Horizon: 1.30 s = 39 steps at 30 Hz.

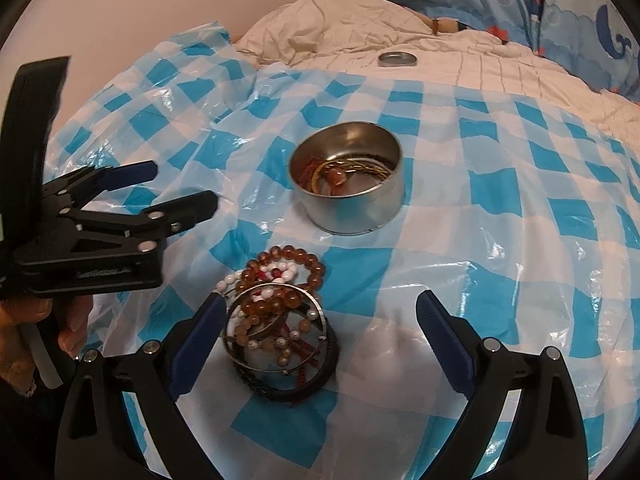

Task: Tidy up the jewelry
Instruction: 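Bring both open grippers back to the remaining jewelry pile, then close the right gripper on the silver bangle and lift it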

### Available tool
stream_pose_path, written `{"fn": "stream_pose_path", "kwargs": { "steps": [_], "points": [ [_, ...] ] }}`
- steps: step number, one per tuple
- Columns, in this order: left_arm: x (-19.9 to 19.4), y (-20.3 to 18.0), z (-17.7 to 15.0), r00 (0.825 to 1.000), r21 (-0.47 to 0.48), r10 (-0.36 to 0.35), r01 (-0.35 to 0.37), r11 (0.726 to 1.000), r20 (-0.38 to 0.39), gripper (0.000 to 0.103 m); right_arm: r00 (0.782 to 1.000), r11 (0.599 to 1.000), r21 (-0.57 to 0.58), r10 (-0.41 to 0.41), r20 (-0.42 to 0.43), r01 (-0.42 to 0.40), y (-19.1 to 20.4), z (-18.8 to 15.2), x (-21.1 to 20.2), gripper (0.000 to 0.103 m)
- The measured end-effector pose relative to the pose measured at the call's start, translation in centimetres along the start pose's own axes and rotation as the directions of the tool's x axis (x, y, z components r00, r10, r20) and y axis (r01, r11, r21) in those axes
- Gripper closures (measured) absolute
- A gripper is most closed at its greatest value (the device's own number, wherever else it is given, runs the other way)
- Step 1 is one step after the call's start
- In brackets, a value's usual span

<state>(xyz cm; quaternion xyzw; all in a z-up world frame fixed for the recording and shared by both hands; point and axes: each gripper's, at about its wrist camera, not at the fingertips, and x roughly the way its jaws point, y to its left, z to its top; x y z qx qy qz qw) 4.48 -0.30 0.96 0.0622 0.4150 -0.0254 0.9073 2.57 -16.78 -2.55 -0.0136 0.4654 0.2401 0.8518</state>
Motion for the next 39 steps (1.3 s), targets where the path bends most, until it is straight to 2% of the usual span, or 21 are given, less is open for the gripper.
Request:
{"fn": "stream_pose_path", "kwargs": {
  "steps": [6, 9, 17, 23, 26, 28, 29, 31, 34, 39],
  "points": [
    [0.2, 0.0, 0.1, 1.0, 0.002, 0.008, -0.008, 1.0, -0.007, 0.011, 0.999, 0.991, -0.126, 0.04, -0.013, -0.041, 2.8, -0.7, 0.5, 0.01],
    [0.3, -0.1, 0.1, 1.0, 0.005, 0.01, -0.01, 1.0, -0.01, 0.011, 0.999, 0.988, -0.153, 0.028, -0.019, -0.03, 3.4, -1.0, 1.1, 0.01],
    [0.7, 0.1, 0.0, 1.0, -0.001, -0.002, 0.002, 1.0, -0.028, 0.01, 1.0, 0.992, -0.125, 0.015, -0.023, -0.018, 2.7, -0.9, 2.5, 0.01],
    [1.2, 1.3, 0.0, 0.997, -0.067, -0.05, 0.047, 0.997, -0.054, 0.01, 0.999, 0.99, -0.14, 0.017, -0.034, -0.021, 3.2, -0.9, 3.5, 0.01],
    [1.4, 1.8, 0.0, 0.997, -0.089, -0.05, 0.045, 0.995, -0.057, 0.01, 0.999, 0.988, -0.15, 0.019, -0.037, -0.024, 3.3, -0.9, 4.0, 0.011],
    [1.4, 2.0, 0.0, 0.997, -0.094, -0.048, 0.042, 0.995, -0.057, 0.01, 0.999, 0.988, -0.151, 0.027, -0.037, -0.032, 3.3, -0.8, 4.1, 0.02],
    [1.4, 2.0, 0.1, 0.997, -0.097, -0.049, 0.043, 0.994, -0.057, 0.01, 0.999, 0.988, -0.149, 0.028, -0.042, -0.034, 3.2, -0.8, 4.1, 0.036],
    [1.3, 2.1, 0.0, 0.997, -0.101, -0.049, 0.043, 0.994, -0.057, 0.01, 0.996, 0.989, -0.131, 0.055, -0.07, -0.064, 2.8, -0.8, 4.4, 0.037],
    [1.4, 2.1, 0.0, 0.997, -0.098, -0.049, 0.043, 0.994, -0.06, 0.009, 0.996, 0.988, -0.137, 0.058, -0.067, -0.067, 2.8, -0.8, 4.3, 0.037],
    [1.6, 2.0, 0.1, 0.996, -0.1, -0.051, 0.044, 0.994, -0.067, 0.009, 0.998, 0.992, -0.108, 0.057, -0.026, -0.059, 1.7, -0.2, 2.4, 0.038]
  ]
}}
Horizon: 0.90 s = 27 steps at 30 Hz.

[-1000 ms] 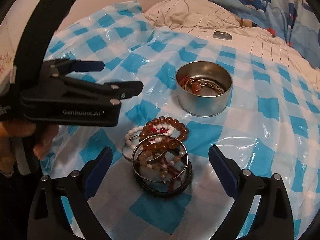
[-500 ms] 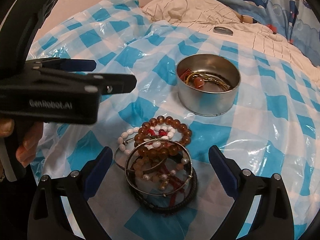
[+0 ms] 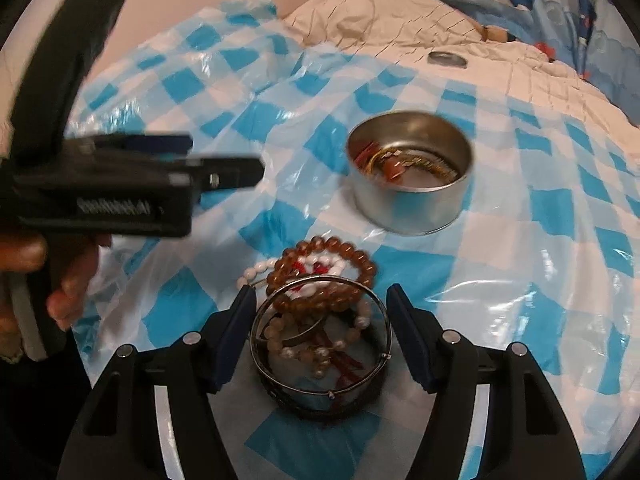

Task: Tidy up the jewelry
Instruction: 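Close the right gripper on the silver bangle and lift it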

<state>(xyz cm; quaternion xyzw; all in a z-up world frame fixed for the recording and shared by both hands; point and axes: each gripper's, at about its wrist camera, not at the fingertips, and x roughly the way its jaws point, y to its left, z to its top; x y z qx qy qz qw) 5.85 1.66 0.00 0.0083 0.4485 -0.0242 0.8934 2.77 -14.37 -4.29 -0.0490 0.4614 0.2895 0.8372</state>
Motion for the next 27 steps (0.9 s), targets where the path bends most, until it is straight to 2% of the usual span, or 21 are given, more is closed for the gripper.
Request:
{"fn": "stream_pose_path", "kwargs": {
  "steps": [3, 6, 9, 13, 19, 27],
  "points": [
    [0.4, -0.4, 0.0, 1.0, 0.006, -0.007, 0.007, 1.0, -0.011, 0.009, 0.999, 0.998, 0.036, -0.045, 0.028, 0.044, -1.6, 0.4, -1.2, 0.038],
    [1.0, -1.8, -0.5, 0.999, 0.06, -0.038, 0.04, 0.997, -0.036, 0.008, 0.993, 0.986, 0.124, -0.116, 0.026, 0.111, -4.6, 0.5, -1.7, 0.038],
    [1.4, -3.8, -1.3, 0.997, 0.13, -0.067, 0.073, 0.989, -0.05, 0.008, 0.989, 0.965, 0.224, -0.145, 0.009, 0.139, -7.7, 0.3, -1.8, 0.038],
    [2.3, -6.3, -2.1, 0.995, 0.198, -0.078, 0.09, 0.976, -0.068, 0.008, 0.989, 0.952, 0.269, -0.149, 0.0, 0.144, -9.2, 0.4, -1.7, 0.038],
    [3.6, -7.7, -2.4, 0.991, 0.188, -0.101, 0.115, 0.975, -0.084, 0.008, 0.992, 0.96, 0.252, -0.126, -0.012, 0.125, -9.0, 0.7, -0.6, 0.037],
    [5.5, -7.5, -2.1, 0.98, 0.133, -0.143, 0.162, 0.978, -0.138, 0.008, 0.992, 0.962, 0.244, -0.119, -0.043, 0.126, -9.5, 1.0, 0.8, 0.037]
  ]
}}
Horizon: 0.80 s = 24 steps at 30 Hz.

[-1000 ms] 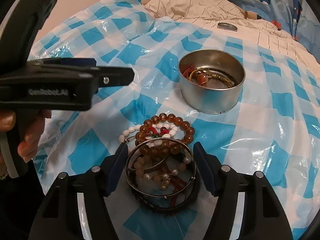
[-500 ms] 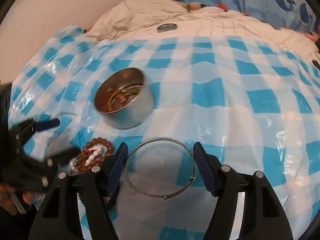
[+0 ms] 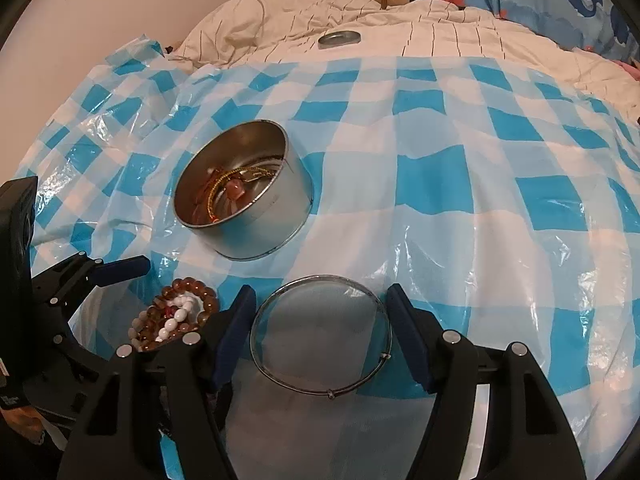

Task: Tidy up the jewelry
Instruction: 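Close the right gripper on the silver bangle and lift it, then grasp the brown bead bracelet with the left gripper and lift it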

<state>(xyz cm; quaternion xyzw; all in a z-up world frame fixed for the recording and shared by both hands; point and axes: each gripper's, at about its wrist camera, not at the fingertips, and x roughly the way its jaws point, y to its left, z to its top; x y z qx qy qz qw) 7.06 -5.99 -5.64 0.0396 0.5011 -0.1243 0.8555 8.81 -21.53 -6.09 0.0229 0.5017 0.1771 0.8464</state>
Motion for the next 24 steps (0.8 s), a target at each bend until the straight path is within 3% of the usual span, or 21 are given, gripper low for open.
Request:
{"fn": "stream_pose_path", "kwargs": {
  "steps": [1, 2, 3, 5, 9, 17, 21, 24],
  "points": [
    [0.1, 0.2, 0.1, 1.0, -0.009, -0.019, 0.019, 1.0, -0.004, 0.008, 1.0, 1.0, 0.0, 0.001, -0.004, -0.001, 0.0, 0.0, 0.1, 0.037],
    [0.0, 0.4, 0.0, 0.999, -0.016, -0.039, 0.039, 0.999, -0.004, 0.017, 1.0, 1.0, 0.0, 0.002, -0.005, -0.002, -0.1, 0.0, 0.2, 0.037],
    [0.0, 0.5, 0.0, 0.998, -0.023, -0.058, 0.058, 0.998, -0.007, 0.032, 1.0, 1.0, 0.0, 0.002, -0.007, -0.002, -0.1, 0.0, 0.2, 0.037],
    [-0.1, 1.0, 0.1, 0.993, -0.047, -0.113, 0.112, 0.993, -0.021, 0.046, 1.0, 1.0, -0.002, 0.003, -0.009, -0.003, -0.1, 0.0, 0.2, 0.037],
    [-0.8, 2.1, 0.1, 0.984, -0.089, -0.176, 0.174, 0.981, -0.008, 0.059, 1.0, 1.0, 0.0, 0.002, -0.013, -0.002, -0.1, -0.1, 0.2, 0.037],
    [-0.7, 5.1, 0.5, 0.955, -0.244, -0.296, 0.289, 0.926, 0.009, 0.061, 1.0, 1.0, -0.007, 0.005, -0.028, -0.005, -0.1, -0.3, 0.7, 0.033],
    [-0.2, 6.0, 0.5, 0.957, -0.284, -0.289, 0.277, 0.918, 0.003, 0.06, 0.999, 1.0, -0.018, 0.004, -0.033, -0.005, 0.1, -0.4, 0.9, 0.029],
    [0.4, 5.6, 0.4, 0.968, -0.263, -0.251, 0.237, 0.935, -0.022, 0.06, 0.999, 1.0, -0.021, 0.006, -0.036, -0.007, 0.2, -0.5, 0.9, 0.028]
  ]
}}
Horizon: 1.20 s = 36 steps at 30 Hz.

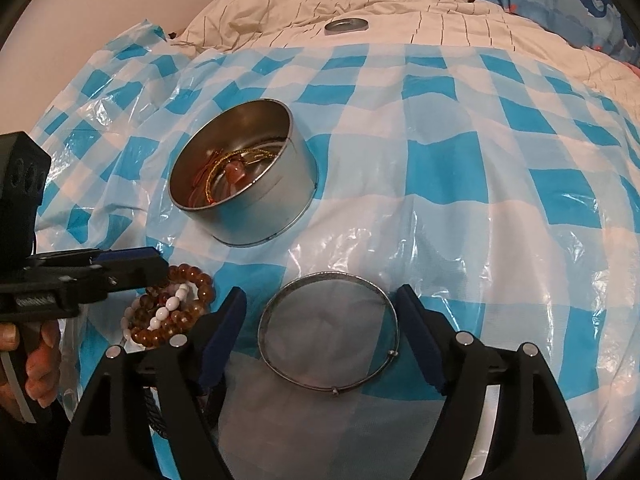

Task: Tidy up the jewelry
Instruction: 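Grasp the brown bead bracelet with the left gripper and lift it, then carry the bead bracelet over the tin with the left gripper while the right holds the bangle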

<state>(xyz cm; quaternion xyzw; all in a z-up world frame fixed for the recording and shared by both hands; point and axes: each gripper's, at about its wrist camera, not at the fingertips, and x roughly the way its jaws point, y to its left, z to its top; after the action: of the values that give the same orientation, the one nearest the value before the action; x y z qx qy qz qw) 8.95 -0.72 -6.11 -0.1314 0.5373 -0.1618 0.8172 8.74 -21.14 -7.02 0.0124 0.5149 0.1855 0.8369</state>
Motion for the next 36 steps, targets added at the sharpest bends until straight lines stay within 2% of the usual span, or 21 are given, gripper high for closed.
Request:
{"fn": "stream_pose_path", "kwargs": {
  "steps": [4, 5, 6, 8, 11, 17, 25, 26, 27, 28, 36],
  "points": [
    [0.9, -1.7, -0.6, 0.994, 0.109, 0.105, -0.106, 0.988, 0.012, 0.061, 1.0, 1.0, -0.009, -0.002, -0.006, 0.002, 0.1, -0.1, 0.0, 0.027],
    [1.0, -2.0, -0.7, 0.992, 0.128, 0.123, -0.125, 0.984, 0.018, 0.071, 1.0, 1.0, -0.011, -0.003, -0.007, 0.003, 0.1, -0.1, 0.1, 0.026],
    [1.2, -2.4, -0.8, 0.99, 0.16, 0.143, -0.144, 0.977, 0.015, 0.085, 1.0, 1.0, -0.013, -0.003, -0.008, 0.003, 0.1, -0.1, 0.1, 0.026],
    [1.4, -2.9, -0.9, 0.988, 0.19, 0.153, -0.153, 0.97, 0.014, 0.093, 1.0, 1.0, -0.016, -0.003, -0.011, 0.003, 0.1, -0.1, 0.1, 0.026],
    [0.9, -3.7, -0.8, 0.99, 0.222, 0.138, -0.138, 0.965, 0.014, 0.093, 1.0, 1.0, -0.019, -0.004, -0.015, 0.004, 0.1, -0.1, 0.0, 0.026],
    [-2.0, -2.3, 0.5, 0.996, 0.148, 0.058, -0.068, 0.987, 0.073, 0.093, 1.0, 0.999, -0.04, -0.015, -0.026, 0.014, 0.2, -0.1, -0.3, 0.026],
    [-4.2, -0.9, 1.5, 0.992, 0.096, 0.032, -0.043, 0.994, 0.121, 0.093, 0.992, 0.977, -0.19, -0.109, -0.056, 0.096, 2.2, -1.2, 0.7, 0.022],
    [-4.2, -0.9, 1.6, 0.992, 0.095, 0.025, -0.036, 0.995, 0.123, 0.093, 0.993, 0.977, -0.193, -0.103, -0.056, 0.091, 2.2, -1.2, 0.7, 0.024],
    [-4.4, -1.0, 1.7, 0.992, 0.094, 0.011, -0.024, 0.995, 0.126, 0.093, 0.994, 0.978, -0.191, -0.1, -0.055, 0.088, 2.1, -1.1, 0.6, 0.033],
    [-4.5, -1.1, 1.7, 0.992, 0.095, 0.006, -0.019, 0.995, 0.13, 0.093, 0.994, 0.979, -0.185, -0.093, -0.052, 0.082, 1.9, -1.0, 0.5, 0.035],
    [-6.5, -1.2, 2.2, 0.984, 0.082, -0.047, 0.033, 0.996, 0.173, 0.093, 0.999, 0.99, -0.138, -0.041, -0.01, 0.039, 1.5, -0.4, -0.6, 0.036]
  ]
}}
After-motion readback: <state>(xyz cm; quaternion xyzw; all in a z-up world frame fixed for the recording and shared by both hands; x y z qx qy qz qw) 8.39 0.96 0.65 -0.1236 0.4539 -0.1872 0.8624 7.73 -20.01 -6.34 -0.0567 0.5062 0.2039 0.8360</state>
